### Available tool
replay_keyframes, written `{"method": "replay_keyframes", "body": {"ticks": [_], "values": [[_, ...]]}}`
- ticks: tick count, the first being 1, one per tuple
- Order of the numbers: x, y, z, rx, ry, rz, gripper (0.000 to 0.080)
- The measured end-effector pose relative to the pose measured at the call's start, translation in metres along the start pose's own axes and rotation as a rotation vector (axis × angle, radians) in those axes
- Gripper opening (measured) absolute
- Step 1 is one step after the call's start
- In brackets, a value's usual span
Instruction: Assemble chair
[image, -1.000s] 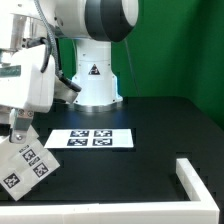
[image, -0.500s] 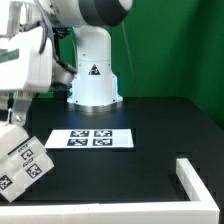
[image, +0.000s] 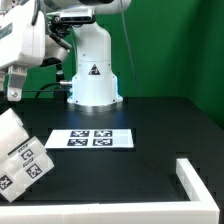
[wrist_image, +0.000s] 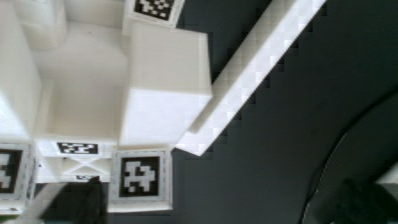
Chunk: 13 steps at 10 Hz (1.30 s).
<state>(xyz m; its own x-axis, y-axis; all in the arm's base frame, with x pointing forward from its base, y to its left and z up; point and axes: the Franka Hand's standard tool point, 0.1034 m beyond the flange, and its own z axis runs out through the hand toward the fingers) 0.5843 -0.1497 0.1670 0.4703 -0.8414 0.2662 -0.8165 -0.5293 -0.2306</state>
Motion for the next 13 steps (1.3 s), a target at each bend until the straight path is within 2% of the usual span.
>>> {"method": "replay_keyframes", "body": {"ticks": [1, 2, 3, 4, 5, 9, 11, 13], "values": [[0.000, 0.001, 0.000, -0.001, -0.001, 0.002, 0.0649], [0.002, 0.014, 0.000, 0.004, -0.034, 0.069, 0.0649], [0.009, 0.034, -0.006, 0.055, -0.073, 0.106, 0.0649], [0.015, 0.047, -0.009, 0.078, -0.076, 0.128, 0.0649], [0.012, 0.047, -0.005, 0.065, -0.052, 0.125, 0.0649], [0.007, 0.048, 0.000, 0.065, -0.063, 0.151, 0.0649], [-0.015, 0.042, 0.018, 0.018, -0.097, 0.227, 0.0649], [-0.013, 0.042, 0.013, 0.027, -0.109, 0.236, 0.0649]]}}
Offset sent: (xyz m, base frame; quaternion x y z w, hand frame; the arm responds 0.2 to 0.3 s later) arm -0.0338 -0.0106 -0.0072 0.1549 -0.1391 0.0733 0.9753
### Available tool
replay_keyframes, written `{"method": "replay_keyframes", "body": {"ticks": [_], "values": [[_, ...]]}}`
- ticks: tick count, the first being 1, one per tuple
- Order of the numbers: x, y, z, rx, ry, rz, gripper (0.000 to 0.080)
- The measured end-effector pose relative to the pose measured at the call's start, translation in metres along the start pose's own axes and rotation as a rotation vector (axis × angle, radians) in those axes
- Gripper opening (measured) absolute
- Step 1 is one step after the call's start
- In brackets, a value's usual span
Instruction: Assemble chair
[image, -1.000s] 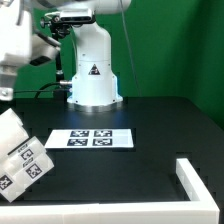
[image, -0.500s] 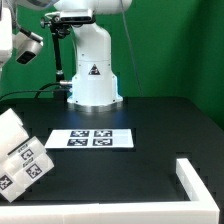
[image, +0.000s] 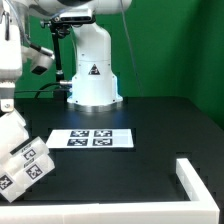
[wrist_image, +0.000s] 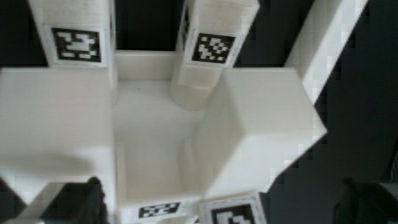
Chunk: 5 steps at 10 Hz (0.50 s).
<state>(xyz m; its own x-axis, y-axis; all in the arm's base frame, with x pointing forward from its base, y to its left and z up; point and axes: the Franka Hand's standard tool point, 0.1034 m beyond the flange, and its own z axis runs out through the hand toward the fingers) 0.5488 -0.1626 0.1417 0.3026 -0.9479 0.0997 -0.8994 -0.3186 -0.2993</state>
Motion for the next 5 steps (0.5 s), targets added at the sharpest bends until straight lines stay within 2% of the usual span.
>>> {"method": "replay_keyframes", "body": {"ticks": [2, 3, 5], "values": [[-0.001, 0.001, 0.002, -0.003, 0.000, 0.002, 0.0649], [-0.003, 0.007, 0.003, -0.001, 0.015, 0.017, 0.0649], [-0.014, 0.006, 0.007, -0.008, 0.012, 0.011, 0.0649]]}}
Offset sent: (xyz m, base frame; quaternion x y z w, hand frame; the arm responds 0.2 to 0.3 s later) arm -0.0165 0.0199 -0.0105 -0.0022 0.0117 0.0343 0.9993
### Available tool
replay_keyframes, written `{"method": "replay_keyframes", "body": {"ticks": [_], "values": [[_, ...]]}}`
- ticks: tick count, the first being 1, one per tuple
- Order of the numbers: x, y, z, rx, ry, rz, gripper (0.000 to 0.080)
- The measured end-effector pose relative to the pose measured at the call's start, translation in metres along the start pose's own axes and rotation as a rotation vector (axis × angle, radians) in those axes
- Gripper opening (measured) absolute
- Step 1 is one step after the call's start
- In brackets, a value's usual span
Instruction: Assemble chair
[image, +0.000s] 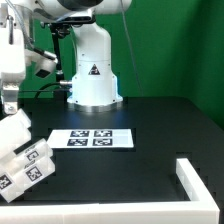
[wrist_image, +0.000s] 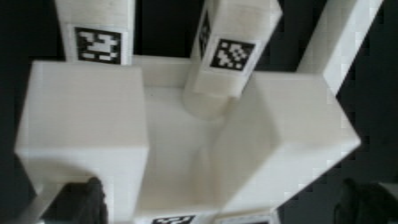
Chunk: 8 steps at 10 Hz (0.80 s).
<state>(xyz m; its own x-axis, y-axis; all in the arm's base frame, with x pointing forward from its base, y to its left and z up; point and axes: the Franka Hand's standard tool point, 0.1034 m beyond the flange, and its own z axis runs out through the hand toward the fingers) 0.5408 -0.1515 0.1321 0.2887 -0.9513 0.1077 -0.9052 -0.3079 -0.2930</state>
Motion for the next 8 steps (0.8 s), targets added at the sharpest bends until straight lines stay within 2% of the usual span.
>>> {"method": "replay_keyframes", "body": {"ticks": [2, 5, 8], "values": [[-0.005, -0.004, 0.003, 0.001, 0.008, -0.005, 0.0649], [-0.021, -0.012, 0.015, -0.009, 0.008, 0.021, 0.0649], [-0.031, -0.027, 0.021, -0.007, 0.011, 0.027, 0.0649]]}}
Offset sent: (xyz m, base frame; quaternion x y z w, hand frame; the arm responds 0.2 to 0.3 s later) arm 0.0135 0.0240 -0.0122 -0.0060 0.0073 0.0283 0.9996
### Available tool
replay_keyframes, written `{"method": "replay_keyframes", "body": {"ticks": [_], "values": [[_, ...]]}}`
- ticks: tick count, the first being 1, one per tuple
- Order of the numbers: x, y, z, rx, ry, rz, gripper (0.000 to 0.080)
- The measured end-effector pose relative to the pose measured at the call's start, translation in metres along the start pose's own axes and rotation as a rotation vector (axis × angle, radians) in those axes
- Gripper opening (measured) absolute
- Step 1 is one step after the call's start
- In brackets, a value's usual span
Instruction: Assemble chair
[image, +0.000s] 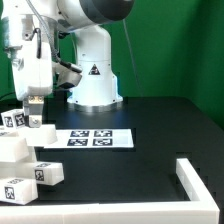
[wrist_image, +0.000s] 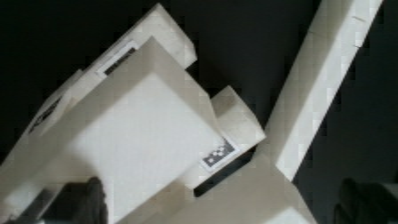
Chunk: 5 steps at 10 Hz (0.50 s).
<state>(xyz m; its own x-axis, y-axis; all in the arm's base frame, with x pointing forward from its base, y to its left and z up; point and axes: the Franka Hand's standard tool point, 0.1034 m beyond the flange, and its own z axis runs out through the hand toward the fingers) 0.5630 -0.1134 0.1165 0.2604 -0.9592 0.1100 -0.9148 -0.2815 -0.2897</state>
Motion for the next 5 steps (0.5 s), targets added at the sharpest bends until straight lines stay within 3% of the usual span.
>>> {"method": "replay_keyframes", "body": {"ticks": [5], "values": [[-0.022, -0.042, 0.013, 0.030, 0.026, 0.083, 0.0649]]}}
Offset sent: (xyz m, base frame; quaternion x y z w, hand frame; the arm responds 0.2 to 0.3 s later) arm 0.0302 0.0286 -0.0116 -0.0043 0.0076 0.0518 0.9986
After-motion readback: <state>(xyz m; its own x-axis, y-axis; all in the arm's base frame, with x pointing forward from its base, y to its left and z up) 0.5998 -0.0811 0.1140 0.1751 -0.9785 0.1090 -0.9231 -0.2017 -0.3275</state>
